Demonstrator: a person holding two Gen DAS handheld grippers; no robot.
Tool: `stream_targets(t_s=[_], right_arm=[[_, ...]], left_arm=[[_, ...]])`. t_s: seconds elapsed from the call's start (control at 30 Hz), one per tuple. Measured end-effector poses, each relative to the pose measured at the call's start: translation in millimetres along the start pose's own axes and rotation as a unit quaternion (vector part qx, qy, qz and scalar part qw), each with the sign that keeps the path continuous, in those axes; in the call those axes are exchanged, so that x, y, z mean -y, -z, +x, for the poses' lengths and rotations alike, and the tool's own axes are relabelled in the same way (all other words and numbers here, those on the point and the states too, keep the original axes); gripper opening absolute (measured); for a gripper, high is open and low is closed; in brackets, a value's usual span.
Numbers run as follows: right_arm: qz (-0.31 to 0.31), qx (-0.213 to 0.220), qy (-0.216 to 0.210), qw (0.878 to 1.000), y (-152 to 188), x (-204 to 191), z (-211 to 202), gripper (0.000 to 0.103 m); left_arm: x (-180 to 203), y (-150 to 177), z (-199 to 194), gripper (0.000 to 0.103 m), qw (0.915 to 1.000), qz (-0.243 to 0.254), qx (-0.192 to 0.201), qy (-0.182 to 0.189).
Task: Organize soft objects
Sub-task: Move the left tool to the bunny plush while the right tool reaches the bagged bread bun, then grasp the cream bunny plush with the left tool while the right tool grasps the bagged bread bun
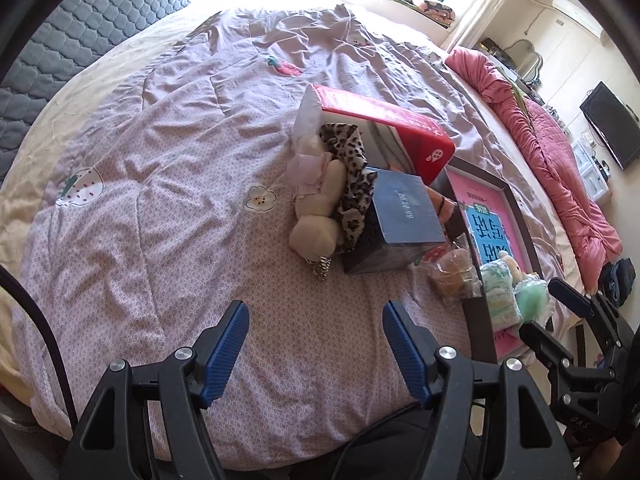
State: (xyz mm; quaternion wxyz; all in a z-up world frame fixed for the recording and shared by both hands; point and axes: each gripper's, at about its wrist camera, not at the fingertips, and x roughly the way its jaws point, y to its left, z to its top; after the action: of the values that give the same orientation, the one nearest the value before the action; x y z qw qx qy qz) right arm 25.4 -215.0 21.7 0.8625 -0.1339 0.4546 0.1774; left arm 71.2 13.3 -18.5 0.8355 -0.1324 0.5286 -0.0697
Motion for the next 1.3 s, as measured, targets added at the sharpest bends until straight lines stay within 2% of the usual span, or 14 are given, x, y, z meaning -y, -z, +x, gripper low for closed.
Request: stream_targets(t_s=[0.33, 0.47, 0.67, 1.0, 1.1, 1.23, 1.3], right_arm=[[-0.077, -0.039, 0.017, 0.996, -10, -11, 49, 0.075], [-0.126, -0.070, 0.033, 0.989, -11, -21, 74, 0.075], [-0.202, -0.087, 0.059, 0.974, -7, -37, 100, 0.075], [-0.238, -0.099, 0.081, 0.963, -9, -40, 129, 0.074], [-0.255, -0.099, 0.091, 0.957, -7, -43, 135, 0.070], [-0.306, -0.118, 0.115, 0.938, 5, -52, 151, 0.058], [-0.304, -0.116, 0.116, 0.939, 7, -52, 154, 0.057]], left_arm=[[-8, -21, 32, 0.069, 0.9997, -0.017, -0.015, 0.010], [-13, -30, 45, 0.069, 0.9994, -0.026, -0.020, 0.008], [-21, -42, 61, 0.069, 0.9991, -0.034, -0.026, 0.006], [-26, -60, 82, 0.069, 0.9988, -0.036, -0.031, 0.010], [-27, -64, 89, 0.069, 0.9980, -0.046, -0.039, 0.021], [-29, -67, 100, 0.068, 0.9967, -0.059, -0.049, 0.028], [-31, -69, 103, 0.067, 0.9960, -0.067, -0.048, 0.034]])
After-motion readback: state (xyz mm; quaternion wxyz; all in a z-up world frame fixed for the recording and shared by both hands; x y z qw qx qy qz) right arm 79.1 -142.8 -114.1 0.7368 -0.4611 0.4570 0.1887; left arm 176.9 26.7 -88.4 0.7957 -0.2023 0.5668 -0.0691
